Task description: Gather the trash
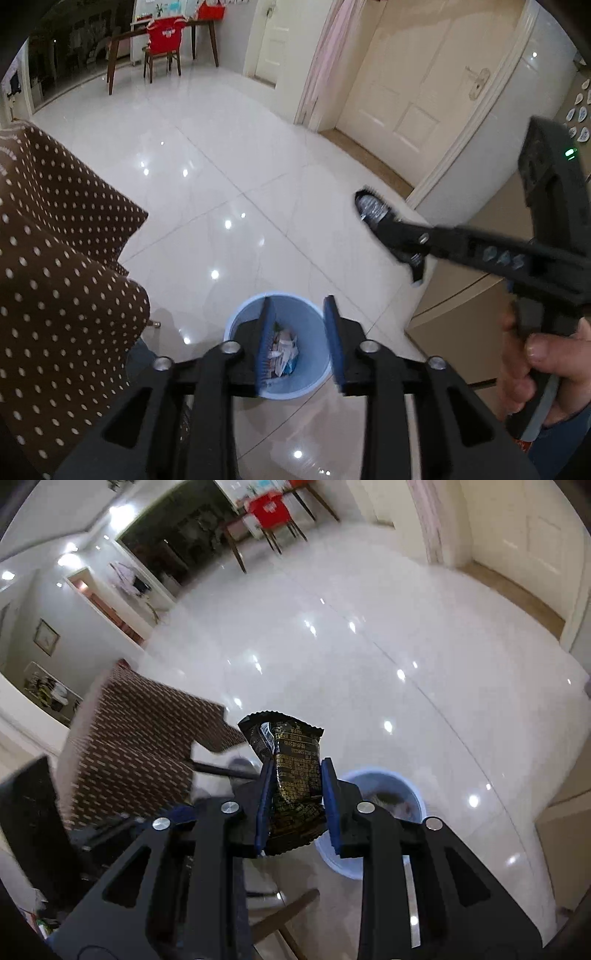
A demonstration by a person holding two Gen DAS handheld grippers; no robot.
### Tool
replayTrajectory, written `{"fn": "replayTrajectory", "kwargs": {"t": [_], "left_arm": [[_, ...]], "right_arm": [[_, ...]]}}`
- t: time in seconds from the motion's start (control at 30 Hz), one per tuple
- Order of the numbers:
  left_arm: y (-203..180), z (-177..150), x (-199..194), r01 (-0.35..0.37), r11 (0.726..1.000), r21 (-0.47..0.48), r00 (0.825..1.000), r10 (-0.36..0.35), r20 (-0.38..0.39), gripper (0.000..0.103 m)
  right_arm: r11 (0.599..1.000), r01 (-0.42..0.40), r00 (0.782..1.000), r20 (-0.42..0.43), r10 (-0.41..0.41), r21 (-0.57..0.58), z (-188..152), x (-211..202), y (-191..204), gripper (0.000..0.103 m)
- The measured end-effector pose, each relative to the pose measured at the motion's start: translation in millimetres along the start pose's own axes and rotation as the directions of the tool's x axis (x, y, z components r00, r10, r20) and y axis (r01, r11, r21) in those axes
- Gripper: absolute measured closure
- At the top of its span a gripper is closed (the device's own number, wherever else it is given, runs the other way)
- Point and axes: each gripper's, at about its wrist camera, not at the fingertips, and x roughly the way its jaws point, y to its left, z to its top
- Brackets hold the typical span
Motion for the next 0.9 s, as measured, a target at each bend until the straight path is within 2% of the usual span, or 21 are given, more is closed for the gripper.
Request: {"fn": "replayTrajectory", "kwargs": {"t": [0.03, 0.07, 0.13, 0.2, 0.3, 0.5, 0.63, 0.77, 0.9], "left_arm": [[-1.0, -1.3, 0.2, -0.017, 1.0, -0.007, 1.0, 0.017, 0.007, 0.029], [0.4, -3.7, -1.1, -0.04, 0.999, -0.016, 0.999, 0.04, 0.022, 0.013], [3.5, -5.3, -7.3, -0.066, 0.997, -0.026, 0.996, 0.068, 0.06, 0.013], [6.1, -4.3, -10.3, -0.074, 0.997, -0.029, 0.996, 0.076, 0.05, 0.012], [6.5, -3.2, -21.1, -0.093, 0.995, -0.019, 0.993, 0.095, 0.069, 0.012], [3.0, 4.4, -62.4, -0.086, 0.996, -0.008, 0.986, 0.087, 0.144, 0.011], [3.8, 5.3, -97.7, -0.095, 0.995, 0.003, 0.974, 0.092, 0.209, 0.008], [11.6, 4.6, -137.0, -0.12, 0.993, -0.006, 0.954, 0.117, 0.275, 0.008], [26.1, 0.1, -180.8, -0.18, 0.983, -0.036, 0.923, 0.182, 0.339, 0.006]], "right_arm": [[1.0, 0.007, 1.0, -0.012, -0.007, 0.016, -2.9, 6.4, -4.5, 0.044], [0.999, 0.019, 1.0, -0.02, -0.019, 0.043, -7.3, 12.7, -12.8, 0.034], [0.995, 0.035, 0.999, -0.034, -0.032, 0.089, -14.0, 20.8, -24.1, 0.032], [0.992, 0.047, 0.998, -0.042, -0.042, 0.12, -18.8, 24.5, -30.1, 0.015], [0.989, 0.067, 0.997, -0.039, -0.063, 0.132, -23.2, 22.7, -35.2, 0.006], [0.986, 0.097, 0.995, -0.005, -0.097, 0.134, -21.7, 3.9, -30.6, 0.006], [0.988, 0.095, 0.995, 0.03, -0.1, 0.121, -11.3, -14.0, -12.1, 0.006], [0.991, 0.095, 0.993, 0.068, -0.101, 0.093, -3.8, -31.3, 17.0, 0.006], [0.997, 0.073, 0.99, 0.119, -0.076, 0.035, 2.1, -58.0, 63.0, 0.006]]}}
